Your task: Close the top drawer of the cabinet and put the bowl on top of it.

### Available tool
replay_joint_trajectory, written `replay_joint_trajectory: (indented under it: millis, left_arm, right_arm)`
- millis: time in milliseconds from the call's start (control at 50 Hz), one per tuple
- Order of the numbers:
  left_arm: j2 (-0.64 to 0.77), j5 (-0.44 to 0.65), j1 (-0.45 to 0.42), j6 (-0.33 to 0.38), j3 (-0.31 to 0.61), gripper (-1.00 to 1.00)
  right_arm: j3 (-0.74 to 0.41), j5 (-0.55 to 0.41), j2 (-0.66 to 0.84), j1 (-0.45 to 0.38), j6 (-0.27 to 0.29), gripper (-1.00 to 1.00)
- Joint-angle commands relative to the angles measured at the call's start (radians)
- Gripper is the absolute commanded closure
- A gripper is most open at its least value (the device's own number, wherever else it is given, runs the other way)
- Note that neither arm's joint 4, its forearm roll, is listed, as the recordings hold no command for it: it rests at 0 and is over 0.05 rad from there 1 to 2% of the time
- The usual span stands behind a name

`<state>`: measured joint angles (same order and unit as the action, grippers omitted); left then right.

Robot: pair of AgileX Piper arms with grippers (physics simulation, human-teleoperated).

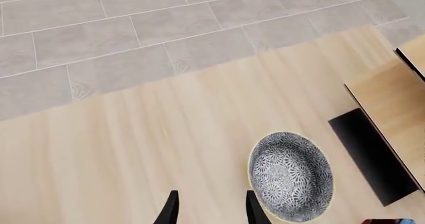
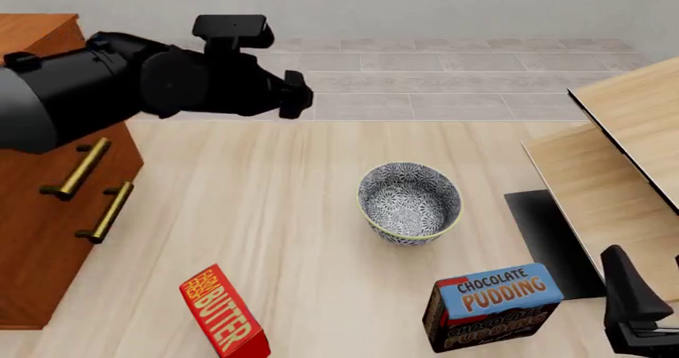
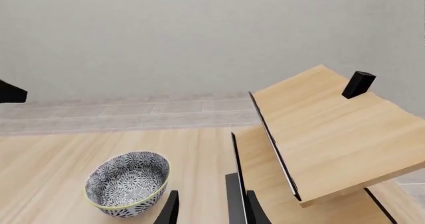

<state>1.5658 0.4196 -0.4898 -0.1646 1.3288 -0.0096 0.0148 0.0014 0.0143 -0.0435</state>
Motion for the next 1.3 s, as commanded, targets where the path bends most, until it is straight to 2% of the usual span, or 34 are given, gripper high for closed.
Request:
replay_joint_trajectory:
  millis: [20,460,840,1300]
  left_arm:
    - [0.098,-0.014,-0.033,-0.028,0.053,-1.0]
    - [0.206,-0.03,-0.075,-0.085,0.12,-1.0]
    - [0.306,-0.072,-0.12,-0.168,0.149,-1.0]
    - [0.435,-0.106,-0.141,-0.212,0.206,-1.0]
  right_arm:
    - [0.001,0.007,-0.001,0.001,-0.006,-1.0]
    - [-0.003,0.01,-0.001,-0.004,0.0,-1.0]
    - [-0.005,0.015,-0.001,-0.001,-0.006,-1.0]
    - [-0.005,0.023,-0.001,-0.009,-0.009,-1.0]
